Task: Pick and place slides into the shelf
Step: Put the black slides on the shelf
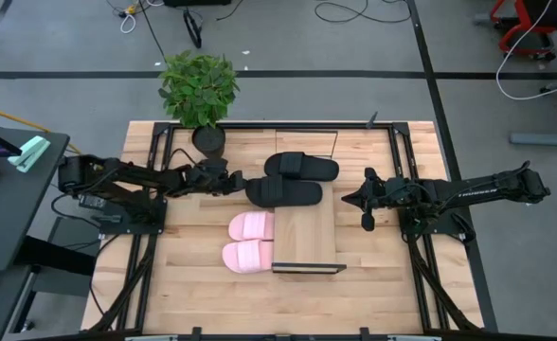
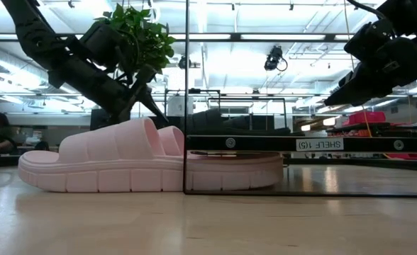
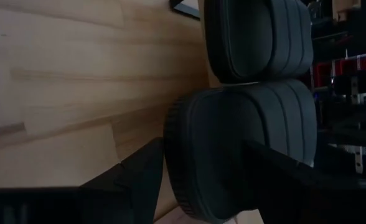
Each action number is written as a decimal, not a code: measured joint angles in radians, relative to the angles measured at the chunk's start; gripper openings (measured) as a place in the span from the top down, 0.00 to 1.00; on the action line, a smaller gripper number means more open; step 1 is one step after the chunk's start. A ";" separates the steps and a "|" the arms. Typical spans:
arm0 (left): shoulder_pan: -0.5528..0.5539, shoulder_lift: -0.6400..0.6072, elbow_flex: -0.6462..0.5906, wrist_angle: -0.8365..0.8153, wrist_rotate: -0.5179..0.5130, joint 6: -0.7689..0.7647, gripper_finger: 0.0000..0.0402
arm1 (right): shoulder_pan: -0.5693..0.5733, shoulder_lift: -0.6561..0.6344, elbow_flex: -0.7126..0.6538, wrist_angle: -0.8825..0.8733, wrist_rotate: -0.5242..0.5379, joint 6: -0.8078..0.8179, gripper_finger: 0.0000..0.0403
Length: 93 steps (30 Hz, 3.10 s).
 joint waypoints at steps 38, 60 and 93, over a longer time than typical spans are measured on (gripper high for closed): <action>-0.050 0.211 0.167 0.085 -0.032 -0.026 0.53 | 0.000 0.000 0.000 -0.001 0.000 -0.005 0.97; -0.025 0.211 0.166 0.013 -0.022 0.050 0.37 | 0.000 0.000 0.000 -0.002 0.000 0.000 0.97; -0.017 0.106 0.165 -0.163 -0.034 0.137 0.49 | 0.000 0.000 0.000 -0.005 0.000 0.018 0.97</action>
